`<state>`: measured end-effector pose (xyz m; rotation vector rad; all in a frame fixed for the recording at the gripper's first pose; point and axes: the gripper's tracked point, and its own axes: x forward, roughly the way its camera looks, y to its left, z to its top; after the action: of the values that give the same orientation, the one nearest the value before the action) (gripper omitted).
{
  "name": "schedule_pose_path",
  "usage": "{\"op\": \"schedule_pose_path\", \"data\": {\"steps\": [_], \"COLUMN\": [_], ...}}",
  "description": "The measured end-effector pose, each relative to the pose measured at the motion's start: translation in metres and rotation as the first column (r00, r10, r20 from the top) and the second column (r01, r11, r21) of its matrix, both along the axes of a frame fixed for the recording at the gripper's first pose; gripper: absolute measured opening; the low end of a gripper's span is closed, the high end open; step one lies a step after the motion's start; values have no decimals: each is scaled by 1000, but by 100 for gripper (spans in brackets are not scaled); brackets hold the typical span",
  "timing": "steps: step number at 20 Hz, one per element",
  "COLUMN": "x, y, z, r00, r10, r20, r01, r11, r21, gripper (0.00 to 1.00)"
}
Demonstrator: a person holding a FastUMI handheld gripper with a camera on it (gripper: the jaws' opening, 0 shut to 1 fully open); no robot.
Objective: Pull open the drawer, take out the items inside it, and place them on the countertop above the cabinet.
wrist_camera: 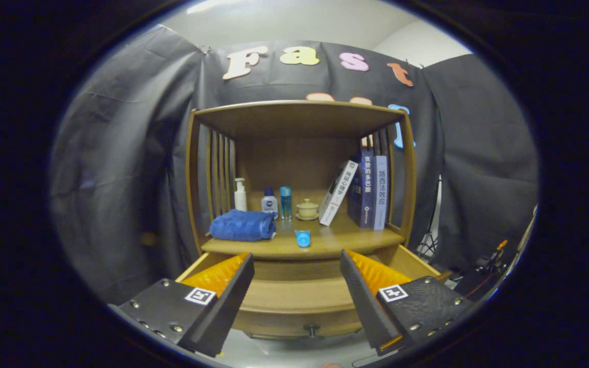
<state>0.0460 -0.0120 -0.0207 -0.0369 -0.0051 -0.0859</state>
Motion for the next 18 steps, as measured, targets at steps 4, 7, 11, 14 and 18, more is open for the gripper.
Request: {"op": "schedule_pose_path", "data": {"steps": [4, 7, 11, 14, 18], "x": [-9, -11, -13, -15, -9], "y": [-10, -18, -16, -14, -7], "z": [-35, -68, -95, -117, -147], "r00": [1000, 1000, 1000, 999, 996], "r10": [-1, -10, 6, 13, 30], "r20": [9, -17, -31, -48, -85], "r01": [1, 10, -6, -15, -37], "r11": [999, 999, 1000, 999, 996], "r21": [33, 37, 5, -52, -80], "gripper": [100, 100, 100, 100, 100]}}
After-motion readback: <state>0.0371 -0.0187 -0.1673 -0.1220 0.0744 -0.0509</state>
